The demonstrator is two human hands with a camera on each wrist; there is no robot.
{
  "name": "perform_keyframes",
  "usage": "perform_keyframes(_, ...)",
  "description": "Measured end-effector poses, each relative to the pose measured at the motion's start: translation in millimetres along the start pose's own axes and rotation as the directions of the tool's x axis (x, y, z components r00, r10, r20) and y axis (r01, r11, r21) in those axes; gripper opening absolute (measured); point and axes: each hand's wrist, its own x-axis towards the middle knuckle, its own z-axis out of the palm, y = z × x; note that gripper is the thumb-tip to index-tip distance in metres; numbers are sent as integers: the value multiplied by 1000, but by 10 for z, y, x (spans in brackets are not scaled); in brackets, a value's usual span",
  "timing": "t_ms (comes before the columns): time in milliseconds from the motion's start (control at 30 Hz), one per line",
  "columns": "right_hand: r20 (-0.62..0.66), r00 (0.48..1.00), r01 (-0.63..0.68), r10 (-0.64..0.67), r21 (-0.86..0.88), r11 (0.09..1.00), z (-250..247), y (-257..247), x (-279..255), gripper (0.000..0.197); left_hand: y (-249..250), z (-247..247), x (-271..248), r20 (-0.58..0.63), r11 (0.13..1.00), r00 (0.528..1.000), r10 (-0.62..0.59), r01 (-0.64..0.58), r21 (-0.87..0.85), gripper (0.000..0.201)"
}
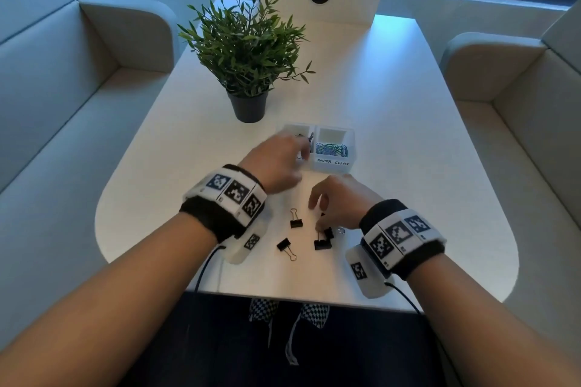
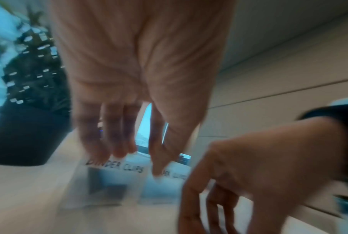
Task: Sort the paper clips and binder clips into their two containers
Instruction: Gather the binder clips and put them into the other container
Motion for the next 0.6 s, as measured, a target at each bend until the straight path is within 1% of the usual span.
perform_keyframes(33,-22,1000,5,-5,-2,1000,24,4,14,28,25,31,-81,113,999,993,27,-32,43,33)
perform_keyframes(67,-45,999,8,-9,-2,1000,40,4,29,23,53,63,-157,221,996,974,40,-57,72,34)
perform_keyframes(100,-62,998,13,-13,-4,1000,46,4,43,21,75,102,-217,299,994,953,45,-74,85,36)
perform_keyframes(133,-79,997,20,-21,-8,1000,38,0,47,20,89,150,-261,337,992,940,55,-88,85,38)
perform_keyframes(200,-135,990,39,-39,-1,999,-26,-18,50,18,93,259,-302,335,992,940,68,-100,79,38)
perform_keyframes(267,-242,969,72,-57,52,996,-152,-69,70,14,77,340,-319,296,991,952,72,-101,84,30)
perform_keyframes(300,-313,948,96,-63,90,991,-228,-112,94,13,61,368,-323,272,992,960,72,-96,77,23)
perform_keyframes(367,-453,890,142,-56,158,977,-359,-218,190,10,30,392,-332,233,997,971,58,-70,43,11)
perform_keyframes(433,-544,839,171,-1,261,950,-450,-318,321,8,14,407,-348,211,997,976,55,-64,33,7)
perform_keyframes(467,-558,829,173,44,330,928,-481,-350,385,8,4,410,-358,207,997,977,55,-64,34,7)
perform_keyframes(533,-548,827,152,123,430,890,-491,-354,494,15,-21,387,-386,199,999,979,46,-50,15,8)
perform_keyframes(600,-552,820,127,154,437,891,-449,-301,519,20,-47,276,-389,152,999,987,51,-47,-28,10)
